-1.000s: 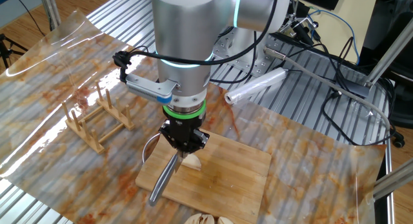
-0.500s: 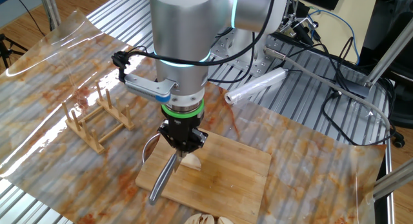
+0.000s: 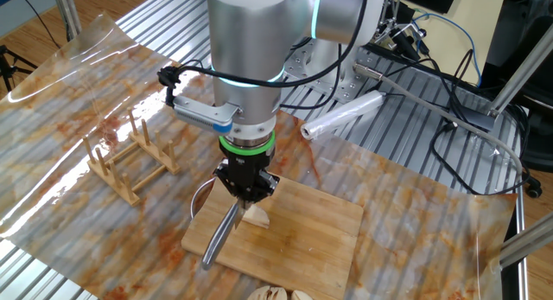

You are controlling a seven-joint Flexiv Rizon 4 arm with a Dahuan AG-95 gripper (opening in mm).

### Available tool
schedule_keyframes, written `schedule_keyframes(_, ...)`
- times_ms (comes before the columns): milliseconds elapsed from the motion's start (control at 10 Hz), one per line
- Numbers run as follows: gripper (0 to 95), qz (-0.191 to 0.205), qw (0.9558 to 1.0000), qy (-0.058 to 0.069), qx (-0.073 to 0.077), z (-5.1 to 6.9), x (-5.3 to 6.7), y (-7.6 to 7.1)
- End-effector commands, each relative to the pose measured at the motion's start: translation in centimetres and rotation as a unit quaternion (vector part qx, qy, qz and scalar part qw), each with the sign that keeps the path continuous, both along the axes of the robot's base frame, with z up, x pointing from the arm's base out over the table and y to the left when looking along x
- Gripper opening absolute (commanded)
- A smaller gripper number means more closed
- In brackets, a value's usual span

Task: Slice the lotus root

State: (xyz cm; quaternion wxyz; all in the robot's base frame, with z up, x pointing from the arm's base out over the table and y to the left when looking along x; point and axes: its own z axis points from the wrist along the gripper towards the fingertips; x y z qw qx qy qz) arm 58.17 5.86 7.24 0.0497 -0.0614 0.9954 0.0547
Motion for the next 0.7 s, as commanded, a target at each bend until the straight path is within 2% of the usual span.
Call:
schedule_keyframes(100, 0.0, -0.001, 1.0000, -0.003, -0.003, 0.4, -0.1, -0.1)
schedule_keyframes(400, 0.0, 0.001, 1.0000, 0.001, -0.006, 1.2, -0.1, -0.2)
schedule_keyframes(500, 0.0, 0.004, 1.0000, 0.000, -0.007, 1.0, -0.1, -0.3)
schedule_keyframes(700, 0.0, 0.006, 1.0000, -0.005, -0.002, -0.4, -0.1, -0.4)
